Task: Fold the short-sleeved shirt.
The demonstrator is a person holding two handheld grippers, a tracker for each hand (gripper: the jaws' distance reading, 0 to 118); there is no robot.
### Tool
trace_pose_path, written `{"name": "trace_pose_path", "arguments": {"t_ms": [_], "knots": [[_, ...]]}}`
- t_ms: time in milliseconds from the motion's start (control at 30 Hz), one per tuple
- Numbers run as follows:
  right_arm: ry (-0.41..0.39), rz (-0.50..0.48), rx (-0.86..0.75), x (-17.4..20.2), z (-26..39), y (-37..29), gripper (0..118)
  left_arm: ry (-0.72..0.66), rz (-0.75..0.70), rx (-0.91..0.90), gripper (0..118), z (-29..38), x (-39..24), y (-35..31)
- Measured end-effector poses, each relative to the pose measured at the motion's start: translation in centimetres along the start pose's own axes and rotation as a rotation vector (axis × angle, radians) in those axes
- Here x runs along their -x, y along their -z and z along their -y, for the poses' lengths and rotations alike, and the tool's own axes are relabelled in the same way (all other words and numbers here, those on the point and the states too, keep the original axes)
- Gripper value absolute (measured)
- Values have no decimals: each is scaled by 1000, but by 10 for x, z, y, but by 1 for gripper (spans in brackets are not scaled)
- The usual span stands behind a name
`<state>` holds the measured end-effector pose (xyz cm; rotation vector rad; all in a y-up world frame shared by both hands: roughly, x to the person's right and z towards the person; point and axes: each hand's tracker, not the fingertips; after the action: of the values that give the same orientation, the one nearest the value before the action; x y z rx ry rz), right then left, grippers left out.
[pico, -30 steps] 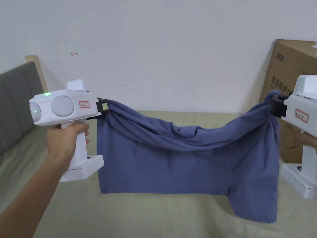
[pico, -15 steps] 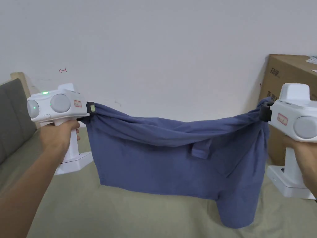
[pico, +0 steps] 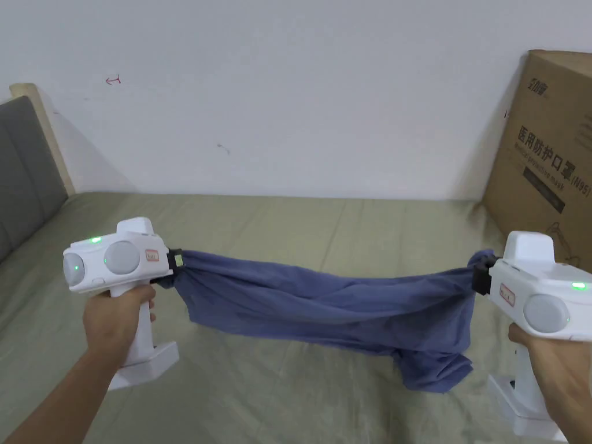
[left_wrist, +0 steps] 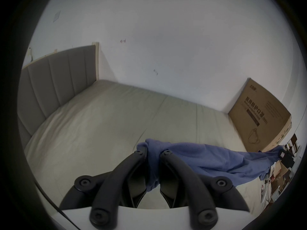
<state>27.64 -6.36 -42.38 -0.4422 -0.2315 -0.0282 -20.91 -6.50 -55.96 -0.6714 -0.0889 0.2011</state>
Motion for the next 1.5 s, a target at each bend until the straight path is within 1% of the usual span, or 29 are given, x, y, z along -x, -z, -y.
{"name": "trace_pose_path", "arguments": {"t_ms": [100, 333, 367, 467, 533, 733, 933, 1067, 1167, 1233, 1400, 1500], "knots": [[21, -15, 32, -2, 28, -16, 8, -7, 3, 30, 11, 33, 13, -7], [37, -43, 73, -7, 85, -75, 8, -10, 4, 94, 11, 113, 41, -40], [50, -47, 78, -14, 93, -80, 8, -7, 5, 101, 11, 125, 44, -47], [73, -49, 90, -18, 117, -109, 8, -20, 6, 117, 11, 157, 59, -62], [105, -54, 100, -27, 133, -124, 8, -31, 6, 127, 11, 177, 65, -79], [167, -46, 111, -44, 169, -175, 8, -54, 11, 136, 11, 226, 79, -134], [167, -23, 141, -56, 203, -215, 8, -70, 3, 162, 11, 268, 92, -176], [162, -3, 194, -62, 227, -227, 8, -43, -25, 192, 11, 292, 95, -191], [160, 14, 263, -62, 246, -229, 8, -41, -38, 227, 11, 308, 99, -192], [161, 31, 326, -62, 259, -221, 8, -42, -49, 246, 11, 317, 102, -188], [193, 74, 489, -62, 288, -193, 8, -38, -89, 314, 11, 332, 106, -169], [199, 93, 541, -58, 301, -183, 8, -42, -107, 363, 11, 338, 108, -159]]}}
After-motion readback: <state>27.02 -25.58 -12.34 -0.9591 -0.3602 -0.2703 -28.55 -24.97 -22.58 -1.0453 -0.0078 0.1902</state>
